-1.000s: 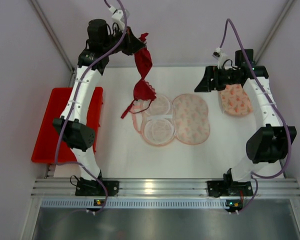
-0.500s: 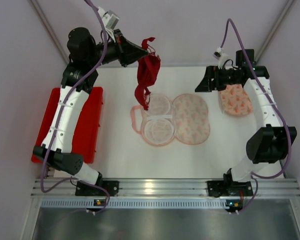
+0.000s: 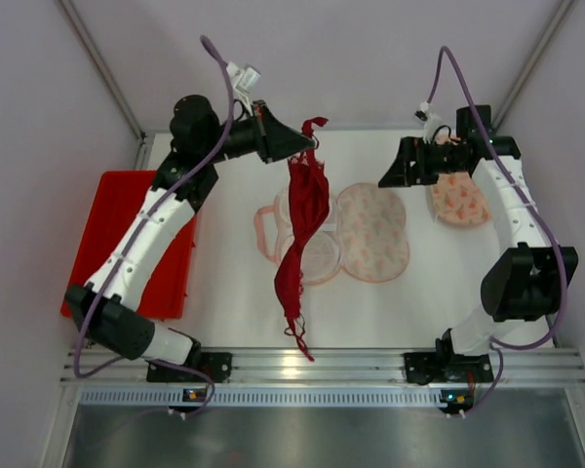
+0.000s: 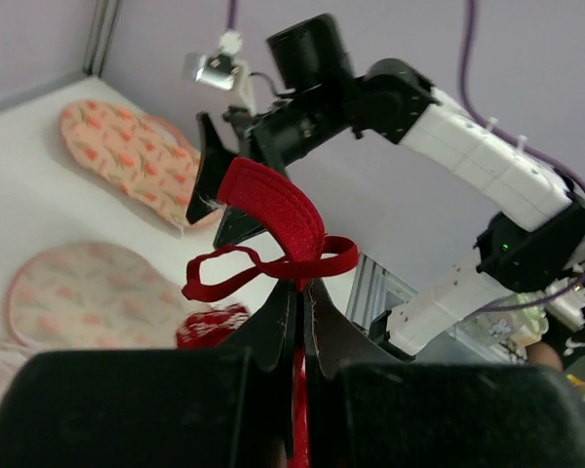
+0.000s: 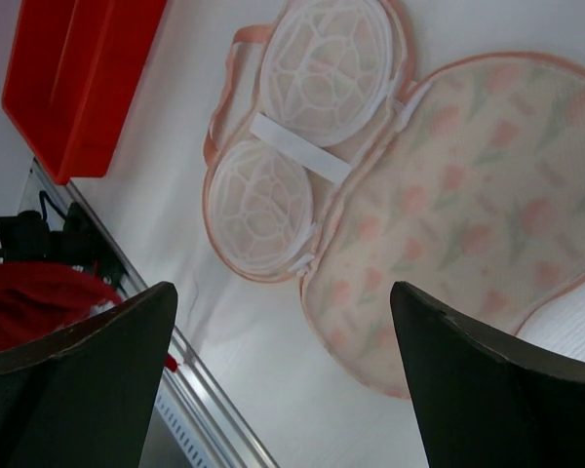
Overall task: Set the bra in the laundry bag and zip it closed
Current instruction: Place the bra in the laundry bag.
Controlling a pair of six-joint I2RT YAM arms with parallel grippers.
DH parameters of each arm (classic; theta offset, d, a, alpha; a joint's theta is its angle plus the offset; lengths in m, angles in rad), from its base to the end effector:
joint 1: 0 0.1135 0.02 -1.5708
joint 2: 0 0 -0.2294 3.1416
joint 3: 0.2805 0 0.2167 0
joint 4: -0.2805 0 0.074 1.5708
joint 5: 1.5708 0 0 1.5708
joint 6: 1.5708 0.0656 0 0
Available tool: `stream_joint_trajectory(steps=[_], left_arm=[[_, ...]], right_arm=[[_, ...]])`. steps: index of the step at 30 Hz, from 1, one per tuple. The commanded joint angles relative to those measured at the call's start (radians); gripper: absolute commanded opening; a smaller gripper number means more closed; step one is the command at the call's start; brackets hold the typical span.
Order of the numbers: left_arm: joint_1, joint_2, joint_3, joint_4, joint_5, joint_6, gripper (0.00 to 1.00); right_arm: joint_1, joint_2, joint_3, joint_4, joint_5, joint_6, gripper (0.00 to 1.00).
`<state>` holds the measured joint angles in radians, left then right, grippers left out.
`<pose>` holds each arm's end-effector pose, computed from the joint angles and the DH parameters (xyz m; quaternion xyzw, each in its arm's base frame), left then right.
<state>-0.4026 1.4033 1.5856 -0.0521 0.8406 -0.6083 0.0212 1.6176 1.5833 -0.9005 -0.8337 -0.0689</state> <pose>0.2499 -0.1595 0.4517 0.2432 0.6305 -0.5677 0.4701 0.3099 0.0552 0.3005 -0.1656 0.8619 0.3777 0.2950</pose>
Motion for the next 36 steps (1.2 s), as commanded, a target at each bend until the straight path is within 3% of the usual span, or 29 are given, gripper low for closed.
stream_joint_trajectory(steps=[1, 6, 9, 10, 11, 12, 13, 15, 18, 20, 22, 23, 24, 25, 26, 27, 31, 36], left_arm=[[-0.004, 0.095, -0.099, 0.214, -0.07, -0.14, 0.0], [0.039, 0.29, -0.128, 0.458, 0.018, -0.209, 0.0], [0.12, 0.481, -0.079, 0.636, 0.168, -0.33, 0.01], [0.143, 0.573, -0.079, 0.766, 0.239, -0.381, 0.04], [0.171, 0.603, -0.094, 0.834, 0.236, -0.472, 0.11], [0.224, 0.623, -0.149, 0.894, 0.242, -0.493, 0.33], [0.249, 0.64, -0.168, 0.9, 0.25, -0.476, 0.42], [0.32, 0.642, -0.177, 0.752, 0.275, -0.352, 0.55], [0.395, 0.591, -0.223, 0.719, 0.273, -0.321, 0.69], [0.438, 0.556, -0.226, 0.664, 0.269, -0.25, 0.69], [0.452, 0.49, -0.205, 0.455, 0.261, -0.135, 0.68], [0.446, 0.468, -0.194, 0.336, 0.243, 0.031, 0.68], [0.438, 0.448, -0.156, 0.217, 0.177, 0.126, 0.68], [0.427, 0.421, -0.133, -0.027, 0.14, 0.218, 0.68], [0.407, 0.408, -0.109, -0.126, 0.083, 0.384, 0.68], [0.371, 0.376, -0.089, -0.19, 0.018, 0.442, 0.68], [0.349, 0.281, -0.159, -0.233, 0.017, 0.467, 0.68], [0.347, 0.18, -0.263, -0.232, 0.045, 0.455, 0.68]], right_arm=[[-0.009, -0.001, -0.016, 0.058, -0.025, -0.011, 0.91], [-0.009, 0.03, -0.029, 0.069, -0.018, -0.015, 0.91], [-0.009, 0.036, -0.048, 0.086, -0.018, -0.006, 0.9], [-0.009, 0.031, -0.057, 0.095, -0.019, -0.002, 0.9], [-0.009, 0.03, -0.066, 0.104, -0.019, 0.004, 0.9], [-0.009, 0.027, -0.081, 0.12, -0.022, 0.015, 0.9], [-0.007, 0.024, -0.091, 0.127, -0.019, 0.023, 0.9], [-0.007, 0.013, -0.118, 0.153, -0.022, 0.041, 0.9], [0.0, -0.007, -0.16, 0.184, -0.025, 0.061, 0.88], [0.013, -0.015, -0.184, 0.205, -0.031, 0.105, 0.86], [0.029, -0.019, -0.227, 0.238, -0.025, 0.126, 0.81], [0.036, -0.027, -0.242, 0.248, -0.001, 0.138, 0.78], [0.039, -0.028, -0.27, 0.256, 0.011, 0.136, 0.73], [0.049, -0.031, -0.284, 0.261, 0.025, 0.133, 0.71], [0.055, -0.032, -0.298, 0.259, 0.04, 0.118, 0.69], [0.063, -0.032, -0.327, 0.256, 0.042, 0.104, 0.66], [0.141, -0.044, -0.393, 0.274, 0.103, 0.0, 0.63], [0.21, 0.043, -0.419, 0.321, 0.153, -0.011, 0.55]])
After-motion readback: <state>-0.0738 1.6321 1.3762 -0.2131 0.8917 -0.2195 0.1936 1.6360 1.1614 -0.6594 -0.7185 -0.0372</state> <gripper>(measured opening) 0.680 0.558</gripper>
